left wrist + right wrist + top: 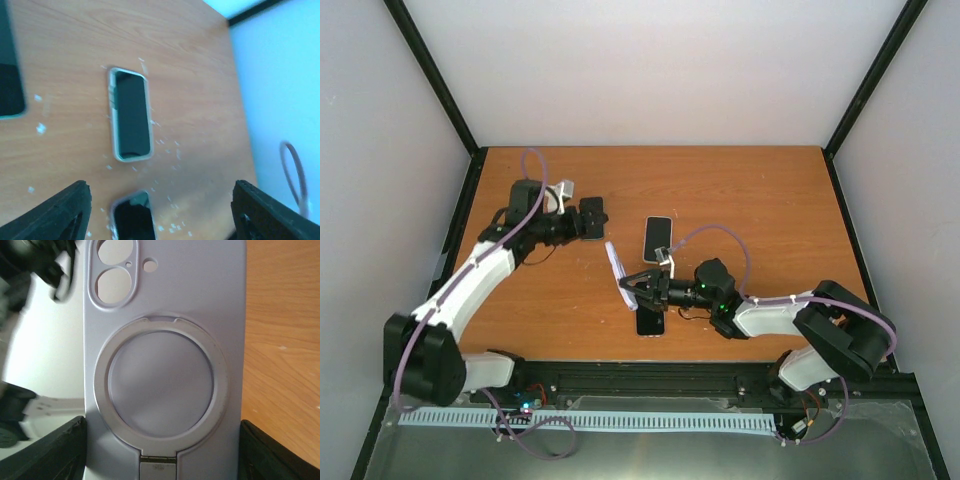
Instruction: Put the phone into the phone case
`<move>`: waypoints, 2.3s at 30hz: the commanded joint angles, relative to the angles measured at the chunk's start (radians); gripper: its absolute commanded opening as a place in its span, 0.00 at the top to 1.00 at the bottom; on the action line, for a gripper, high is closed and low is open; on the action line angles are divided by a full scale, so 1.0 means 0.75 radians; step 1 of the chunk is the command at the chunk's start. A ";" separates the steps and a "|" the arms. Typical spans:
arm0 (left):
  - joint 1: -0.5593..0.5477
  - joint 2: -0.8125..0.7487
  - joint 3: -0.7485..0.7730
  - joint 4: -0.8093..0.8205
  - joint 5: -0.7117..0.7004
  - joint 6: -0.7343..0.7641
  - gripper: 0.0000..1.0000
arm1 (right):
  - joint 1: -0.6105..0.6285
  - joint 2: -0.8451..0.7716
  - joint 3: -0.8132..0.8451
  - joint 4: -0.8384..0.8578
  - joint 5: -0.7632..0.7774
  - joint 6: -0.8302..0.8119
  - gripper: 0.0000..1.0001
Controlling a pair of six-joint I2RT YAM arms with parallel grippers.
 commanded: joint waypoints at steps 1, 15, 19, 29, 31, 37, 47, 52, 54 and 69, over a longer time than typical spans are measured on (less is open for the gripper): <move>0.007 -0.184 -0.200 0.189 0.348 -0.203 0.26 | 0.006 0.025 -0.040 0.474 0.043 0.192 0.41; 0.000 -0.355 -0.503 0.716 0.642 -0.567 0.43 | 0.011 -0.057 -0.007 0.373 0.092 0.170 0.40; -0.004 -0.357 -0.541 0.744 0.637 -0.595 0.49 | 0.015 -0.060 0.002 0.347 0.095 0.158 0.40; -0.041 -0.317 -0.619 0.903 0.601 -0.697 0.55 | 0.037 0.021 0.033 0.435 0.083 0.198 0.40; -0.067 -0.285 -0.623 0.949 0.593 -0.716 0.59 | 0.043 0.045 0.037 0.463 0.080 0.210 0.40; -0.088 -0.276 -0.581 0.858 0.538 -0.672 0.97 | 0.048 0.084 -0.003 0.533 0.092 0.230 0.38; -0.086 -0.293 -0.401 0.272 0.283 -0.315 1.00 | 0.047 -0.194 -0.126 0.058 0.228 0.031 0.01; -0.085 -0.248 -0.302 -0.023 0.084 -0.136 1.00 | 0.038 -0.500 -0.105 -0.484 0.382 -0.148 0.00; -0.085 -0.197 -0.291 -0.103 0.019 -0.083 1.00 | 0.037 -0.621 -0.069 -0.708 0.463 -0.218 0.00; -0.088 0.174 -0.244 -0.282 -0.371 0.012 0.99 | 0.036 -0.936 0.035 -1.228 0.660 -0.358 0.00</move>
